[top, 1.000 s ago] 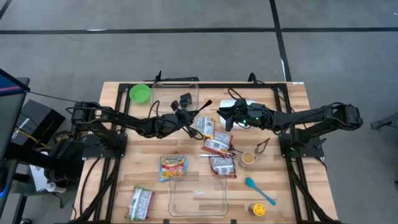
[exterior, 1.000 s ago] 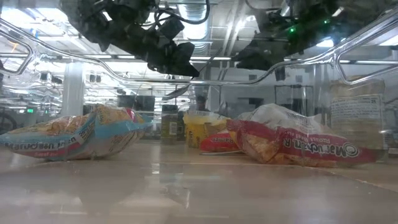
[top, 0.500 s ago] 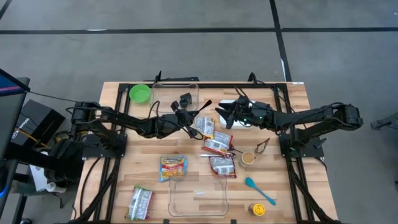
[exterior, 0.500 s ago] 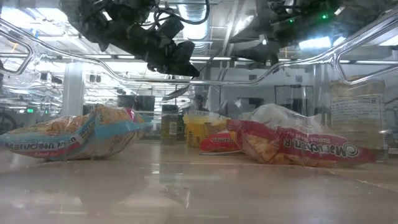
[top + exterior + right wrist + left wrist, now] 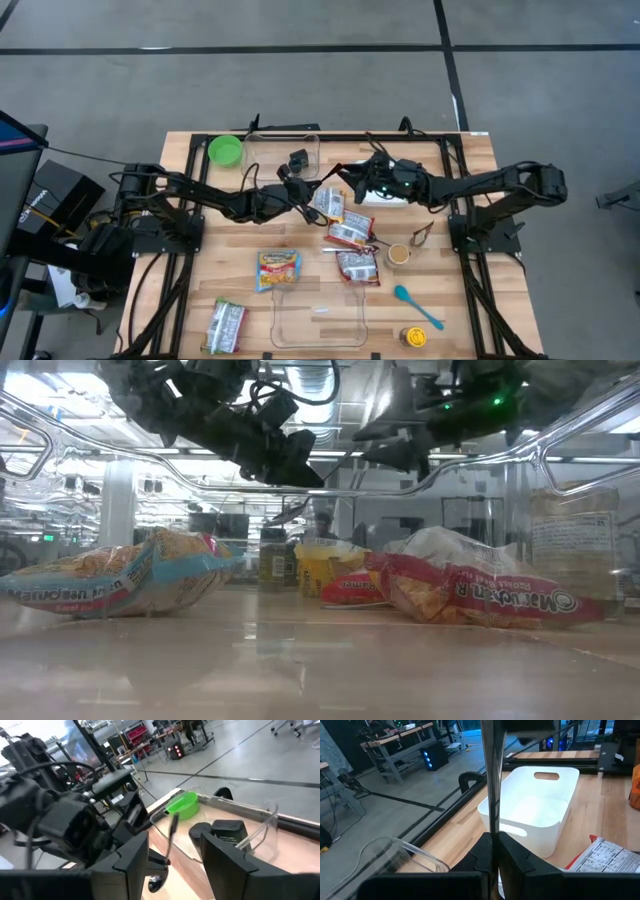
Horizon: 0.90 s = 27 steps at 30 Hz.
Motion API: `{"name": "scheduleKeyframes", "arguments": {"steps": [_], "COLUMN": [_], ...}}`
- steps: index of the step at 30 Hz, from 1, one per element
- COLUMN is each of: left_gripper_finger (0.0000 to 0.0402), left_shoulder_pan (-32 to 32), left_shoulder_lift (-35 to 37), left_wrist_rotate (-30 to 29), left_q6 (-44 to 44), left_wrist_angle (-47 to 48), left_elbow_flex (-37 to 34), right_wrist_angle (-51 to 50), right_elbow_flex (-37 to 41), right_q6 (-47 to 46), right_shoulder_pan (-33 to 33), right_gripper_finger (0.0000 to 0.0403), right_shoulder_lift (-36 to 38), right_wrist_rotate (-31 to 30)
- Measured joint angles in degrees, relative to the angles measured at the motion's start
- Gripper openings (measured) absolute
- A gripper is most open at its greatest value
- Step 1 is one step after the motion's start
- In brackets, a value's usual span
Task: Pick & Place Food Item
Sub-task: Put the left black spoon into the white bin
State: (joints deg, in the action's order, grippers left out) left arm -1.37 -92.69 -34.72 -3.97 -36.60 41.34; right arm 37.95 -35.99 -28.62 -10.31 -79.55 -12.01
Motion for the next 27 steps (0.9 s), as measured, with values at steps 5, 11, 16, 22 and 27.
{"name": "scheduleKeyframes", "arguments": {"steps": [5, 11, 16, 22, 27], "left_gripper_finger": [0.0008, 0.0008, 0.0007, 0.0008, 0.0008], "left_shoulder_pan": [0.0, 0.0, 0.0, 0.0, 0.0], "left_shoulder_lift": [-0.1, -0.5, -0.5, -0.5, -0.5], "left_wrist_rotate": [0.0, -0.1, -0.3, -0.3, -0.3], "left_q6": [0.0, 0.0, 0.0, 0.0, 0.0], "left_wrist_angle": [0.1, 0.0, 0.6, 0.6, 0.5], "left_elbow_flex": [0.0, 0.0, 0.0, 0.0, 0.0], "right_wrist_angle": [1.0, 1.6, 1.4, 1.1, 1.1], "right_elbow_flex": [-2.4, -4.5, -4.7, -4.7, -4.7], "right_q6": [0.1, 0.1, 0.1, -0.8, -1.7], "right_shoulder_pan": [0.1, 0.1, 0.1, -0.1, -0.4], "right_gripper_finger": [0.0171, 0.0167, 0.0155, 0.0133, 0.0113], "right_shoulder_lift": [-3.7, -6.7, -6.9, -6.5, -6.5], "right_wrist_rotate": [0.1, 0.1, 0.2, -0.1, -2.0]}}
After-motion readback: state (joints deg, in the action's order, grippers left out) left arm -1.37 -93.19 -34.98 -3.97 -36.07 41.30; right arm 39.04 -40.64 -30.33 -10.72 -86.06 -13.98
